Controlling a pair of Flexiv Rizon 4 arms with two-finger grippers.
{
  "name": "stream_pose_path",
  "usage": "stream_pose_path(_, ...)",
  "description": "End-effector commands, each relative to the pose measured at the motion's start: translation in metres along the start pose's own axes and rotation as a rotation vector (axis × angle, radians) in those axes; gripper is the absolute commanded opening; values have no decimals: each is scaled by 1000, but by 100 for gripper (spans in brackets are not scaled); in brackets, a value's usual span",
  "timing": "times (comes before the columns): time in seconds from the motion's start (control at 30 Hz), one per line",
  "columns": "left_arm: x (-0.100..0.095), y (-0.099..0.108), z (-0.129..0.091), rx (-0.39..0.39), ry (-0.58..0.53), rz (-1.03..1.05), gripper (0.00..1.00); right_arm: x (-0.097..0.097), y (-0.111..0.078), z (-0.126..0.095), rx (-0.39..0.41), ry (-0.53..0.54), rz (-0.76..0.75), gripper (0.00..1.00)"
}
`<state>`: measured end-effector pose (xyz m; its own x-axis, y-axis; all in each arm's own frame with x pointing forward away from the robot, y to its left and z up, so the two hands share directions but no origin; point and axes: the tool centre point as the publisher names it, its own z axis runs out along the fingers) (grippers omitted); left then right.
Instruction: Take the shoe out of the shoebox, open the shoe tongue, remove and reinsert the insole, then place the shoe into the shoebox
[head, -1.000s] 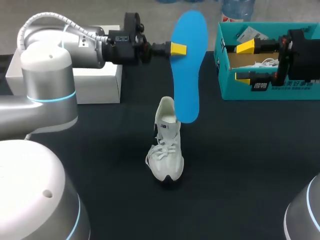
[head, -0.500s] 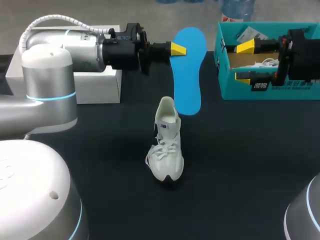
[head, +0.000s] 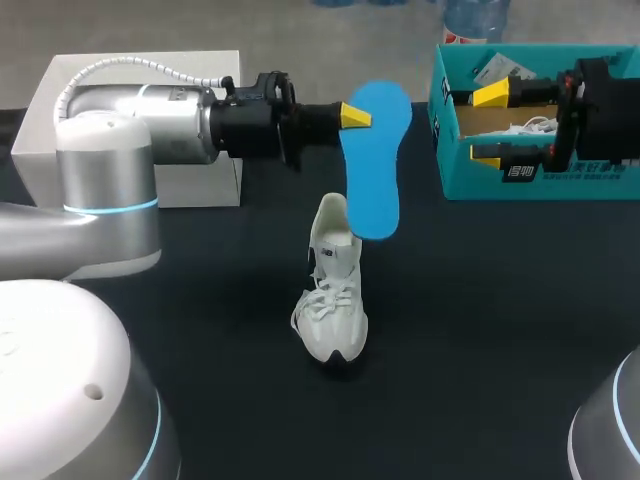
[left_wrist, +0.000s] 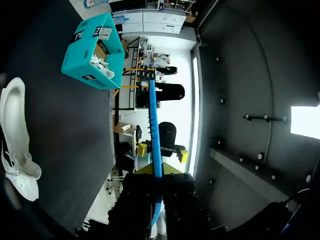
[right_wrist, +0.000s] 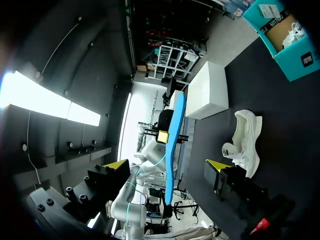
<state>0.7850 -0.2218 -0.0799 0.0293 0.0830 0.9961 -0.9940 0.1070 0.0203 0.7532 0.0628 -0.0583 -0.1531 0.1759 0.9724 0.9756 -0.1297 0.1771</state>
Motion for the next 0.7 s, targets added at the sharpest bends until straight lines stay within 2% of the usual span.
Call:
stream_pose_path(0.03,-3,-2,4,-4,-5,-4,0,0,0,1,-1,-1,1,100)
stream_pose_path(0.27,-8,-7,6,4,-17,3,0,38,4,3,51,-218,55,100)
stream_pose_path(0.4,-8,-9,6,8,-18,10,0,53,6,8,86,-328,101,100)
stream_pose_path(0.7,-7,-16,6,8,-20,15,0,72,6,13,100,-500,81,100)
